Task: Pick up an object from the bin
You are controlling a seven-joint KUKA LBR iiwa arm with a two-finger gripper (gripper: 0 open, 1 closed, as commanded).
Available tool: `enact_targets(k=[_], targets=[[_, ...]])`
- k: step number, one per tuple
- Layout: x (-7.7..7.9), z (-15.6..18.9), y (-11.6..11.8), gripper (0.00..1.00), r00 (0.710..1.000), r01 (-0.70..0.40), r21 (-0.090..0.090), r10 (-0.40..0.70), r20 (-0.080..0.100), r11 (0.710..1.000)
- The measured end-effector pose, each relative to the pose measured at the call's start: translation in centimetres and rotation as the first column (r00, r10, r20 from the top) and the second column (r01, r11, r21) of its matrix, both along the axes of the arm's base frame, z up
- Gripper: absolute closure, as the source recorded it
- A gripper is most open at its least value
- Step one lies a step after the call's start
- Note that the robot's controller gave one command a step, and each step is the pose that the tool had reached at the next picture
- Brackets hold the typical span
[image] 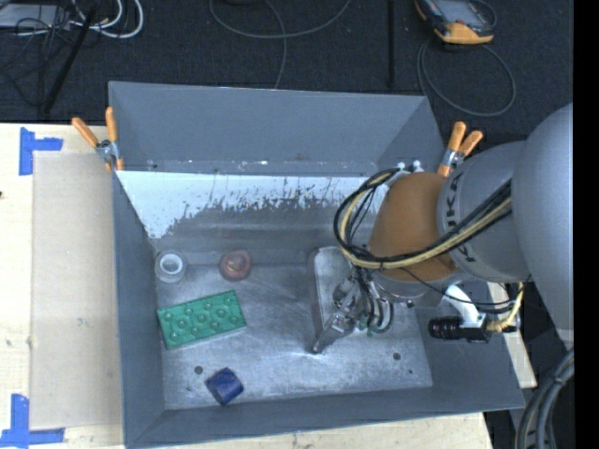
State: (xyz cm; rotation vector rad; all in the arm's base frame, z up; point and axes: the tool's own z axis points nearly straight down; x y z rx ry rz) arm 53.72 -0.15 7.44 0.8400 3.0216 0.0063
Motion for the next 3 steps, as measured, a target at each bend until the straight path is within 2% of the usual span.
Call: enact_targets(k=[1,2,3], targets=[[-4.0,6.8,6.9,0.0,0.999,0.049,0.002,-0.049,-0.005,0.999],[-0.3,3.0,14.5,0.0,0.976,0.217,-0.001,-0.217,-0.009,0.976],[2.5,0.5,19.2,0.0,0.974,0.227,-0.005,-0.227,-0.006,0.974]])
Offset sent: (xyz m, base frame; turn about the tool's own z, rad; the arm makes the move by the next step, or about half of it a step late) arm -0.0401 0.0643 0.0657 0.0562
